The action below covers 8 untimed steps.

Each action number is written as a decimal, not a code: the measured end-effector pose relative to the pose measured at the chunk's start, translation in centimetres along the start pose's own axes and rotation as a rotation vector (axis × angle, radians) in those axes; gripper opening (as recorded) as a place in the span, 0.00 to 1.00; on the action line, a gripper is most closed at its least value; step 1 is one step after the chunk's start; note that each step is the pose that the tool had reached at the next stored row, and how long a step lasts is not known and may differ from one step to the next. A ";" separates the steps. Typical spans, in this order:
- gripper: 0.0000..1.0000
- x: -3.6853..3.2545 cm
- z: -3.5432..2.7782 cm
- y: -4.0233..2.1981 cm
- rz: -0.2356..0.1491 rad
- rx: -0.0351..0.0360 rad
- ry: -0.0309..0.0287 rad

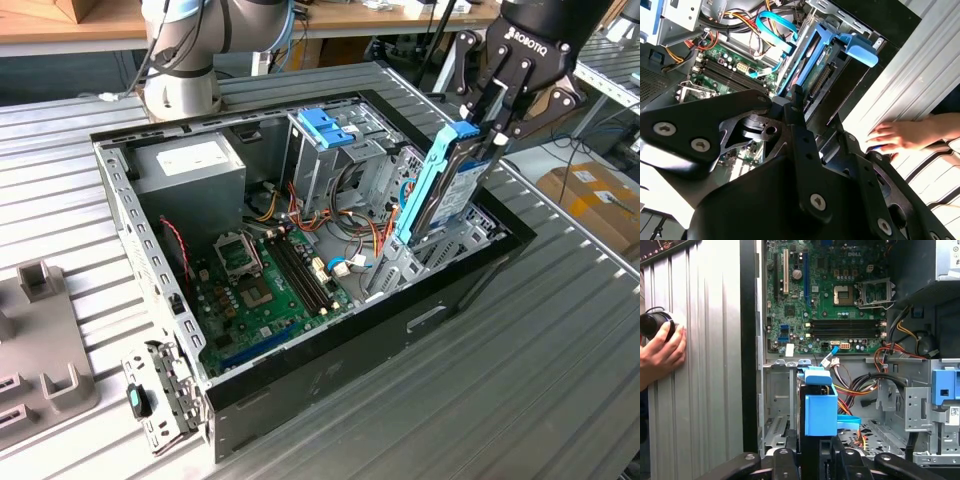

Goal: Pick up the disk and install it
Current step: 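Insert the disk into the insertion slot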

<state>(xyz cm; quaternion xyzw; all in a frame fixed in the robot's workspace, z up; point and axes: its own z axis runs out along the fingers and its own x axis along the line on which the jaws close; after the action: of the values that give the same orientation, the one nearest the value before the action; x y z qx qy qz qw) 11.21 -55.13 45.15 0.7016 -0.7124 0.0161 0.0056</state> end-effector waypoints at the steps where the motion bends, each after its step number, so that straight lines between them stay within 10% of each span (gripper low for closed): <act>1: 0.35 0.00 0.12 0.00 0.000 0.0000 0.0001; 8: 0.35 -0.01 0.32 0.00 0.000 0.0000 0.0001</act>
<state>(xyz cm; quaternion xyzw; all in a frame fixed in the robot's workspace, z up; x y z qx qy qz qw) 11.21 -55.12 44.83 0.7016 -0.7124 0.0161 0.0056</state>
